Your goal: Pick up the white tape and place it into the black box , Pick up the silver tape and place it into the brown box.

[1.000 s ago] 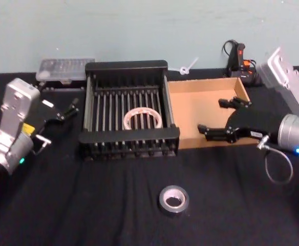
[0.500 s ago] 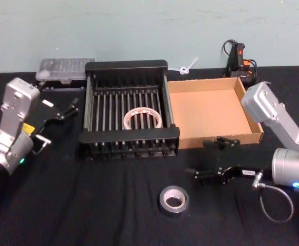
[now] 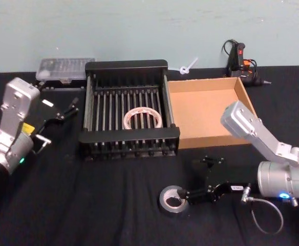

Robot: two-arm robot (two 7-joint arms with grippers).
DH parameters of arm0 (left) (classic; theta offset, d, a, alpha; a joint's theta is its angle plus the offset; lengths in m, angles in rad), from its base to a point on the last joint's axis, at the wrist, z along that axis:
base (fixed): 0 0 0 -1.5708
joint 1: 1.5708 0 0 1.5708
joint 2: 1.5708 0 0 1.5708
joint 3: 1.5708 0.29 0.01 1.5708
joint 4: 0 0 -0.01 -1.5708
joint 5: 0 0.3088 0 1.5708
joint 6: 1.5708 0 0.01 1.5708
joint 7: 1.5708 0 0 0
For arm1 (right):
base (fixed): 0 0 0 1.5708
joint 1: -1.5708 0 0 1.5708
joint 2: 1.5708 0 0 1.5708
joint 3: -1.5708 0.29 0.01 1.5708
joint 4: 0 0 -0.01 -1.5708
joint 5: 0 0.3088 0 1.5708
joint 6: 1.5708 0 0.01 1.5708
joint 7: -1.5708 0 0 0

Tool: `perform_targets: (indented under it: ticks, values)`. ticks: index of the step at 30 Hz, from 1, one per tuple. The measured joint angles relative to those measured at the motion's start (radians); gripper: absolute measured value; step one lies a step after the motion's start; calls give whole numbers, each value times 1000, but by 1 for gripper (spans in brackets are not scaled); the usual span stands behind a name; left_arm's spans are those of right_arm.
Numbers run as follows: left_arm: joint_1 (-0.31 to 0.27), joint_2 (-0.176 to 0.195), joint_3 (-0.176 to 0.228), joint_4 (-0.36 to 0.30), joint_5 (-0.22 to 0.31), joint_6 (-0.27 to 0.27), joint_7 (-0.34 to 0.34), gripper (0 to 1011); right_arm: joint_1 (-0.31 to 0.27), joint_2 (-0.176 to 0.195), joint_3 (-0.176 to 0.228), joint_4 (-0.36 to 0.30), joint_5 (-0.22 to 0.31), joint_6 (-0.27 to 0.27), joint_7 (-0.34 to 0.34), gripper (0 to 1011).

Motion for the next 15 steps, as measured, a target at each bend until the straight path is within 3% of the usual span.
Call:
perform_targets:
  ticks: [15]
  values:
    - [0,0,0,0,0,0,0,1001,62,-28,-78,72,-26,9,-12,1002]
